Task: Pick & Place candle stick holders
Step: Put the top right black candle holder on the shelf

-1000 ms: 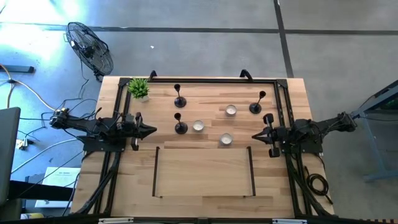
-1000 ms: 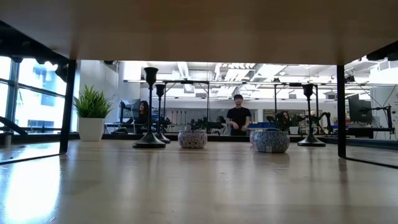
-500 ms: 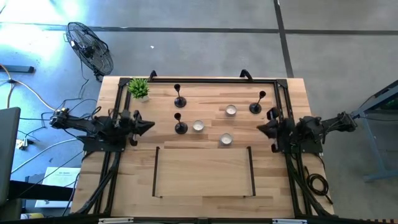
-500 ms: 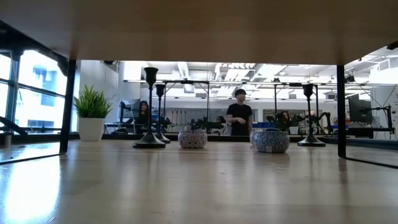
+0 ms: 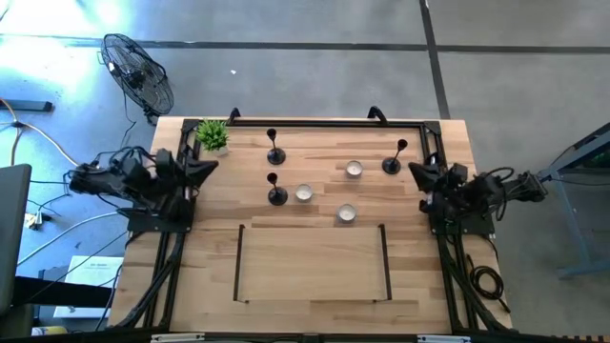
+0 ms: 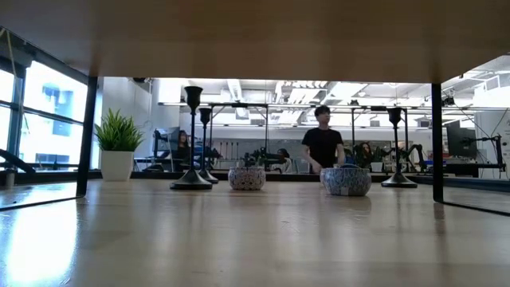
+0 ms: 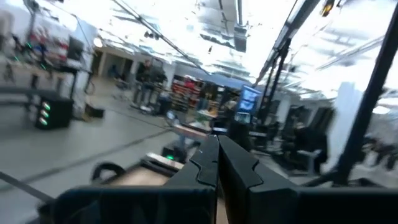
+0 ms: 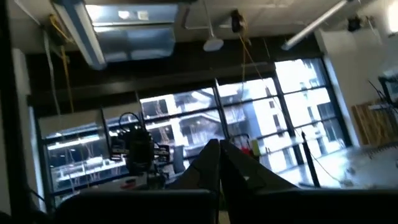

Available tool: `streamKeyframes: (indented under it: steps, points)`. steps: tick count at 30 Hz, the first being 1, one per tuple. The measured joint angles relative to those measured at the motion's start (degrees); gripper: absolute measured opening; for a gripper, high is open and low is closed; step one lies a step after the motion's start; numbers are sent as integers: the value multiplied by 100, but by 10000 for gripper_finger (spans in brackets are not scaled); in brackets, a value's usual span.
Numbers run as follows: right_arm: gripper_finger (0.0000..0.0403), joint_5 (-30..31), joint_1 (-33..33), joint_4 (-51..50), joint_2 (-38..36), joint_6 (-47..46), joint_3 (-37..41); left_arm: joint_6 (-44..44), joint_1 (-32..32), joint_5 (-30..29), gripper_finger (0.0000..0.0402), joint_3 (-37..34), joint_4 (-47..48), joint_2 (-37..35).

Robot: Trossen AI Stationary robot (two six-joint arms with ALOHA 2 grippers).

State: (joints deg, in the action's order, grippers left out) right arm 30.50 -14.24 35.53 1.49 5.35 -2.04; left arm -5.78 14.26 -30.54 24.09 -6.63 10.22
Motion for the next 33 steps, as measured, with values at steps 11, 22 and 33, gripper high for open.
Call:
streamKeyframes:
  steps: [11,22,33]
  points:
    - [39,278,-2,-1224,1,68,-1071,1158,2,-194,0,834,560,883]
    - [164,875,-2,-4747,632,-570,-3619,1156,0,-308,0,834,524,820]
    - [184,1746,-2,-7772,2253,-1000,-6083,1156,0,-442,1,834,555,824]
